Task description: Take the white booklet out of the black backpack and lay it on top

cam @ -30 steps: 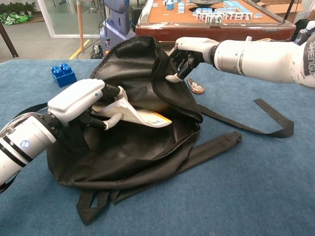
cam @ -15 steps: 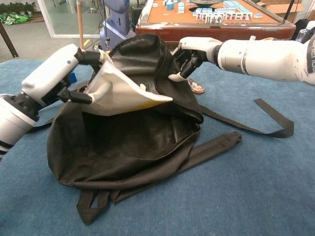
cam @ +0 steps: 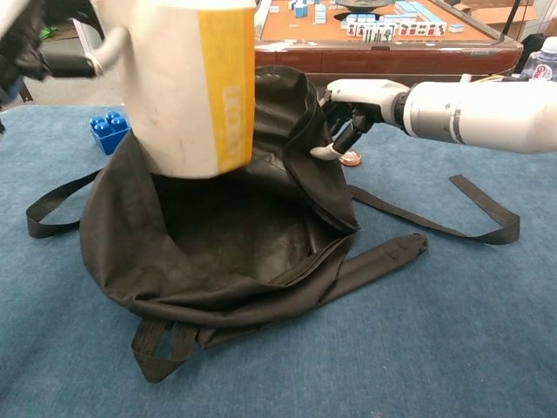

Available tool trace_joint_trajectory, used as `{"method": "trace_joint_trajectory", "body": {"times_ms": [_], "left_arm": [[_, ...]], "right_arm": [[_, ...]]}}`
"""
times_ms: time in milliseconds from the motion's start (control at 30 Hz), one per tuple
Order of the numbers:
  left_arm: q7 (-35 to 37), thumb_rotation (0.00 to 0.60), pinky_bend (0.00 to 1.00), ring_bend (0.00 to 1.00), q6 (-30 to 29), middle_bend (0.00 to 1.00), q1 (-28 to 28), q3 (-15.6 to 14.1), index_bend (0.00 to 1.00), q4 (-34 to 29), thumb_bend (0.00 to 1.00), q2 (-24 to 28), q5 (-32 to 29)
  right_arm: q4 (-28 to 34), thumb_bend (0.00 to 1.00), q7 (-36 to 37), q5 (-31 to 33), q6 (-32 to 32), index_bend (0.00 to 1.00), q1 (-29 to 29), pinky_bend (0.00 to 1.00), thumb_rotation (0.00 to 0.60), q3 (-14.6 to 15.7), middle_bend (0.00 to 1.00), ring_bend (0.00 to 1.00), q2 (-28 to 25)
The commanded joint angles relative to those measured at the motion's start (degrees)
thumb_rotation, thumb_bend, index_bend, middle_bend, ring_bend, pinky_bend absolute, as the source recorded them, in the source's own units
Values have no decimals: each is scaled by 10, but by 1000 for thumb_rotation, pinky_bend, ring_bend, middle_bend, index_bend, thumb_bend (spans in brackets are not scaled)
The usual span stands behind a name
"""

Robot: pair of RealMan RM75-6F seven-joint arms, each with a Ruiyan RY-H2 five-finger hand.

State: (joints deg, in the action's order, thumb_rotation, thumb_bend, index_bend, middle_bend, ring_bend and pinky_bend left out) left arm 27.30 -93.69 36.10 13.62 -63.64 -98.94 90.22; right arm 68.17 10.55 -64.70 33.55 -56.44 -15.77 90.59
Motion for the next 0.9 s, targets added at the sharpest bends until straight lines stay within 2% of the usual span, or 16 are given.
{"method": "trace_joint_trajectory", "body": {"times_ms": [33,167,267,333,367,433,500,633,900], "left_arm": [[10,600,379,551,2,649,-8,21,760,-34,514,27,-21],[8,600,380,551,-2,649,-13,42,759,-53,514,47,-36],[4,600,380,551,-6,649,-14,59,759,-51,515,55,-47],[1,600,379,551,-4,649,-13,67,759,-44,515,59,-54],[0,600,379,551,-3,649,-13,70,759,-41,515,60,-57],[-3,600,379,551,2,649,-11,76,759,-30,515,62,-63],[-6,600,380,551,8,649,-8,79,758,-19,515,63,-68],[-15,600,379,551,21,649,-1,82,757,12,515,61,-74],[-45,600,380,551,63,650,20,57,756,123,515,20,-75]], "right_arm": [[11,342,29,-41,0,670,7,177,600,12,448,282,-5],[23,298,53,-75,-11,627,3,176,600,24,407,253,-11],[40,296,63,-101,-18,496,0,175,600,35,353,215,-19],[58,296,69,-118,-24,325,-1,153,600,45,294,178,-30],[67,296,71,-126,-25,285,-2,145,600,48,278,168,-36],[87,294,74,-144,-22,131,-2,112,600,56,209,123,-49],[107,290,75,-159,-15,42,1,89,600,63,158,88,-62],[145,287,76,-186,9,0,11,73,600,76,109,55,-91],[211,286,73,-216,61,0,34,73,600,91,105,52,-158]]}}
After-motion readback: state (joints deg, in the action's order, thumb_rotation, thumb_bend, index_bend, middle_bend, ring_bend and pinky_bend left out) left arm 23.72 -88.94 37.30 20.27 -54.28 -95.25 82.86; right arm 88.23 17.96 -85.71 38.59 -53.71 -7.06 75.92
